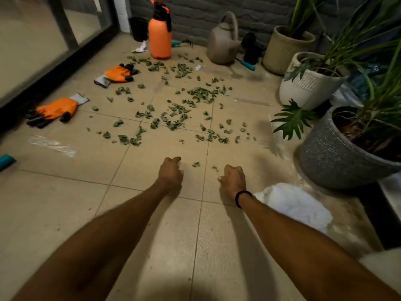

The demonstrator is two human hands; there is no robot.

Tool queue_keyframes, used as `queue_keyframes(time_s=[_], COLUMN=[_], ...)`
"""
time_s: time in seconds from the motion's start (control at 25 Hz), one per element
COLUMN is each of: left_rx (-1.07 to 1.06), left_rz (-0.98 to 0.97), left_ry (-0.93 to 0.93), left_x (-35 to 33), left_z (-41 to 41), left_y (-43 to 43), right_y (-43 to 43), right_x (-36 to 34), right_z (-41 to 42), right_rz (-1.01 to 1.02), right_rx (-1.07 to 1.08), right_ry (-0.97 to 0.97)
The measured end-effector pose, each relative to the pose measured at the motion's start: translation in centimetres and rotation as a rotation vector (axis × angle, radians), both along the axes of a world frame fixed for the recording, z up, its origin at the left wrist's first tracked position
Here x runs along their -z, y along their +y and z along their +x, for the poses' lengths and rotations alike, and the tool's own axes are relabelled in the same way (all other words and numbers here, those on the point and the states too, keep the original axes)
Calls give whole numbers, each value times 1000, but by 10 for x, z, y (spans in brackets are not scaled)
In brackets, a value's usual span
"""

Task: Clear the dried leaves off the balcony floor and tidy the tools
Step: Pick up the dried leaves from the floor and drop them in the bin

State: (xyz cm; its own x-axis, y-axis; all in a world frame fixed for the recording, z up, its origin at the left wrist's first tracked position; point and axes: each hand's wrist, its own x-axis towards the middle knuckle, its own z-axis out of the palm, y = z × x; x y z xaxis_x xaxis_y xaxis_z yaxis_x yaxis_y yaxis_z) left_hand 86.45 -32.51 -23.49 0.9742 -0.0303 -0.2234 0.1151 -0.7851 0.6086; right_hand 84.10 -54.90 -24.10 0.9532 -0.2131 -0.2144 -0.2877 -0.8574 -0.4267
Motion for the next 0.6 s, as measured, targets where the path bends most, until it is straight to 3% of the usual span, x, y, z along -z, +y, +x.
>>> queue_keyframes(time_s=[0.16, 0.32, 0.44, 0.52, 0.6], left_rx=[239, 388, 327, 231, 55], left_rz=[66, 164, 118, 55, -81], left_ry=[-173, -299, -334, -282, -164], left_x=[13, 25, 37, 38, 30], left_z=[7, 17, 15, 15, 22], left_y=[-26, -33, -33, -31, -20], right_y=[22, 37, 37, 40, 42], right_x=[-3, 15, 28, 21, 10], right_z=[17, 23, 23, 25, 33], right_rz=[-7, -96, -161, -73, 140], right_rx=[28, -82, -204, -113, 63], right_ry=[-169, -246, -266, -287, -226])
